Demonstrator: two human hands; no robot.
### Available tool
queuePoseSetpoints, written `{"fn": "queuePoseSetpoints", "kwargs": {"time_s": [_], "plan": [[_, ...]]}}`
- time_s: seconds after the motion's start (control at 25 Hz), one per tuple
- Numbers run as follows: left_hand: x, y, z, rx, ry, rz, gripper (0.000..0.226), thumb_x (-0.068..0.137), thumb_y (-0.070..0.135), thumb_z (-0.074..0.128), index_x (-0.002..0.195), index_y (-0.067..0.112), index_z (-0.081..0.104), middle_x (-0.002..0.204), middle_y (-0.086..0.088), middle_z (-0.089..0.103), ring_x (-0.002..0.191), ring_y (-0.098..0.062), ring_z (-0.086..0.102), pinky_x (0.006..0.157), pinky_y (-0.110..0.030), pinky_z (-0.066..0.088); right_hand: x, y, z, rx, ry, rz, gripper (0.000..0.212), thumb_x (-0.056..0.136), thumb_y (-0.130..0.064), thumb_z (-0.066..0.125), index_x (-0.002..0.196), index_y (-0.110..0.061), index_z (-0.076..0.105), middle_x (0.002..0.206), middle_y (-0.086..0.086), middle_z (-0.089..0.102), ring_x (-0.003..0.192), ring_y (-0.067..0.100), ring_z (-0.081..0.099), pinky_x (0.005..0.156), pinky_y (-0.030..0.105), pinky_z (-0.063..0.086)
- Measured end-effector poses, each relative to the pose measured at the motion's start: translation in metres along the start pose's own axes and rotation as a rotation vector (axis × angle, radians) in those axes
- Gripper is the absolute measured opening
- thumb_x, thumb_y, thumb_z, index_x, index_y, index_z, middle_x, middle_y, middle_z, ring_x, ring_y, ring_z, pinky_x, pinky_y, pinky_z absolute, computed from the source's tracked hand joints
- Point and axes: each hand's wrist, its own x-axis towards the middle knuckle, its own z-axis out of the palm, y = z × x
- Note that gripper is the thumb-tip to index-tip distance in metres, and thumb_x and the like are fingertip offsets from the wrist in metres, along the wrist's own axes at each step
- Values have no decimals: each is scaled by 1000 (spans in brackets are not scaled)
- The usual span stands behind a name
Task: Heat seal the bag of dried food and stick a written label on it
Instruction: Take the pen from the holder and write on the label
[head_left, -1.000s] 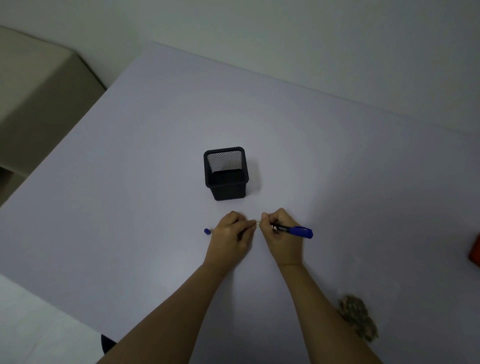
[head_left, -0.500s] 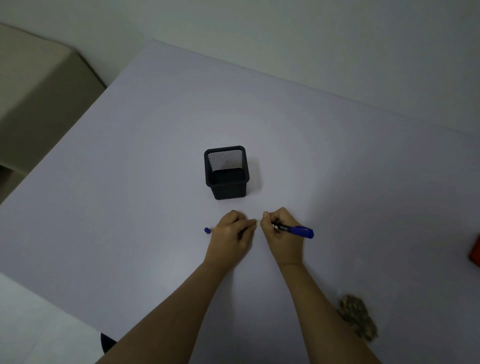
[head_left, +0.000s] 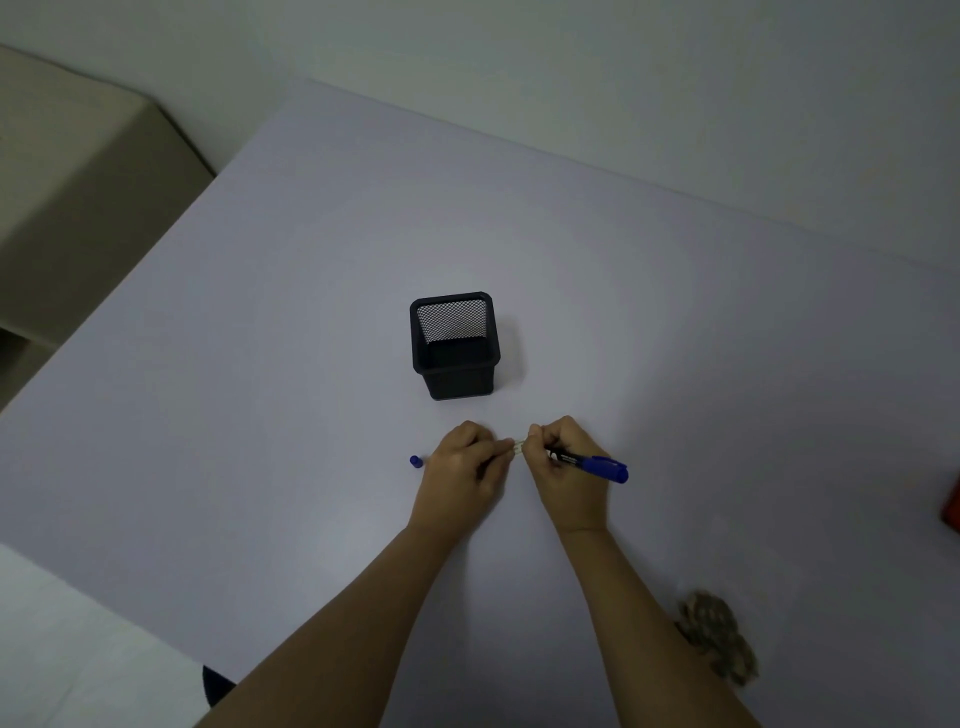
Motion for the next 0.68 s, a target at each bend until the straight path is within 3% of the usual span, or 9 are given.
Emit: {"fn": "queuePoseSetpoints", "kwargs": {"time_s": [0.36, 0.48, 0.68], "plan": [[0, -2, 1, 8, 1, 7, 15, 81, 15, 67, 92, 6, 74, 78, -6, 60, 71, -10, 54, 68, -7, 38, -1, 0, 0, 4, -12, -1, 30, 82, -28, 55, 63, -6, 50, 57, 3, 54, 59, 17, 52, 52, 9, 43], [-1, -2, 1, 2, 3, 9, 16, 82, 15, 66, 92, 6, 74, 77, -6, 60, 70, -9, 53, 67, -10, 40, 0, -2, 0, 1, 9, 29, 27, 82, -23, 57, 63, -5, 50, 56, 5, 54, 55, 18, 50, 50, 15, 43], [-1, -2, 1, 7, 5, 10, 13, 81, 13, 68, 91, 6, 74, 76, -6, 60, 69, -10, 53, 66, -10, 39, 0, -3, 0, 16, 26, 39, 34, 81, -33, 51, 62, -5, 49, 55, 8, 54, 51, 14, 48, 48, 17, 42]]}}
